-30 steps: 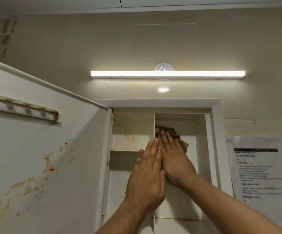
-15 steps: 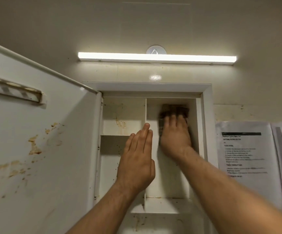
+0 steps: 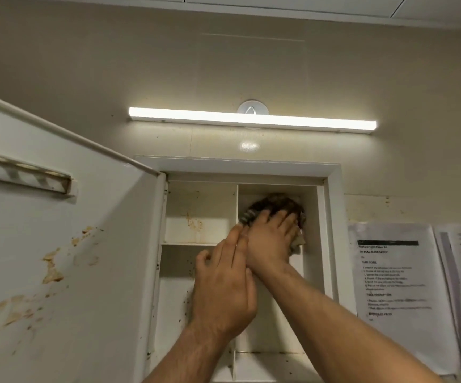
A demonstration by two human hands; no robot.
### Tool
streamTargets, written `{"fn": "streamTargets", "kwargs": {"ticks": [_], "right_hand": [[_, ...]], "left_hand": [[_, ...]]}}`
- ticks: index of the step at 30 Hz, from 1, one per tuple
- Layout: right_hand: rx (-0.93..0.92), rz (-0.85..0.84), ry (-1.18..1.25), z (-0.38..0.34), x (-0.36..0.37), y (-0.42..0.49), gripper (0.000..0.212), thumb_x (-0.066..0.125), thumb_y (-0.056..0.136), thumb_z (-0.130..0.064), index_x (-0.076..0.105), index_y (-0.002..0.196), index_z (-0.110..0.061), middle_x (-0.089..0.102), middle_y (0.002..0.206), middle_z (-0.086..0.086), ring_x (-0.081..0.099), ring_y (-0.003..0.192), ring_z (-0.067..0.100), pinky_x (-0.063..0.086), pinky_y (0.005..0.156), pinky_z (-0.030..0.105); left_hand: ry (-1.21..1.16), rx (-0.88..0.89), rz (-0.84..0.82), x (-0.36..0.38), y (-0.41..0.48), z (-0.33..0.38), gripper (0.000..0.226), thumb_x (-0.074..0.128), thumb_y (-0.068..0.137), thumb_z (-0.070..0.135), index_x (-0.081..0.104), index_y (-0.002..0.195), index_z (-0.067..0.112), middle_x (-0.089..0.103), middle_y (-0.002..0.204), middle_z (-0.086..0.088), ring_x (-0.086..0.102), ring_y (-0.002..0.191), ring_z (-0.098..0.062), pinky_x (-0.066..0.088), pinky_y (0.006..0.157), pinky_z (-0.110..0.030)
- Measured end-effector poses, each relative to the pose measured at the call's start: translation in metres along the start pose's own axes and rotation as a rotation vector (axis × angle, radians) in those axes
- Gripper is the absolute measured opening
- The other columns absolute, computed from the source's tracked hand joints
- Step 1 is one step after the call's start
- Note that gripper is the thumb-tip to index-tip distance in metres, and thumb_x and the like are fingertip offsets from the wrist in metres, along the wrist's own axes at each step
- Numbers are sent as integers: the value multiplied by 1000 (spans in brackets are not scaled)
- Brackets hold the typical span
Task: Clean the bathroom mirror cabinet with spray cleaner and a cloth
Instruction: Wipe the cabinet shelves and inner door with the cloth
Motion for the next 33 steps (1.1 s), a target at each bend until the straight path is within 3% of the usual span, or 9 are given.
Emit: {"fn": "streamTargets", "kwargs": {"ticks": [6,8,10,13,17,19,22,27,33], "right_hand": [[-663,-31,-217,17,37,-56,79,40,106,-40,-5,165,-16,-14,172,15,-13,159,35,8,129,54],[-776,-152,-224,31,45,-91,72,52,102,-33,19,164,-17,14,171,16,17,157,36,33,123,52],[-931,-325,-299,37,53,-127,44,52,103,-35,53,144,-21,51,150,11,52,133,30,56,97,44],[-1122,-346,-429,31,36,-117,19,68,93,-31,74,110,-24,68,116,2,69,90,22,56,66,36],[-661,99,-402,14,-37,-17,31,62,98,-17,63,128,-12,53,135,13,59,115,35,53,75,42],[-478,144,-486,9,-38,-5,39,62,98,-14,54,135,-6,50,135,20,56,117,41,57,77,46],[-550,39,-554,8,-3,-45,45,62,98,-11,51,141,-5,53,137,22,61,116,40,61,81,48],[-797,-455,-641,31,52,-149,32,50,105,-30,70,118,-8,67,114,11,64,97,31,52,74,39],[-684,-501,-892,55,37,-111,14,62,100,-28,65,91,-18,61,80,1,56,71,24,46,75,38]], "left_hand": [[-69,-20,38,-2,-2,-1,58,40,96,38,50,149,16,37,165,-1,41,145,-15,36,108,-48],[-89,-58,46,-1,-1,3,56,38,98,40,52,146,16,36,165,-1,41,144,-16,34,111,-50],[-101,-95,57,-1,-1,6,55,36,99,41,53,145,15,37,165,-2,42,144,-18,33,113,-52],[-115,-95,68,-1,-2,5,51,38,100,39,54,143,16,37,164,-2,43,143,-17,34,111,-50],[-82,-12,69,-1,-2,-2,48,38,98,36,54,139,16,38,164,-1,47,137,-16,29,102,-43],[-83,7,83,-3,-3,-4,46,39,97,30,56,138,14,40,163,-2,49,136,-16,30,100,-42],[-103,33,97,-6,-2,-5,48,44,90,18,58,135,14,41,163,-3,50,136,-17,32,99,-43],[-133,12,106,-10,-5,-2,48,50,83,6,63,130,9,44,161,-6,56,131,-20,38,98,-48],[-139,18,101,-7,-7,-5,46,51,82,6,64,127,9,44,161,-5,58,127,-17,35,98,-46]]}}
Point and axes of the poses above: each hand's wrist, its own y-axis towards the middle knuckle, its own x-axis out of the palm, z = x × y, the point moved 7 cm from there along y, towards the middle knuckle
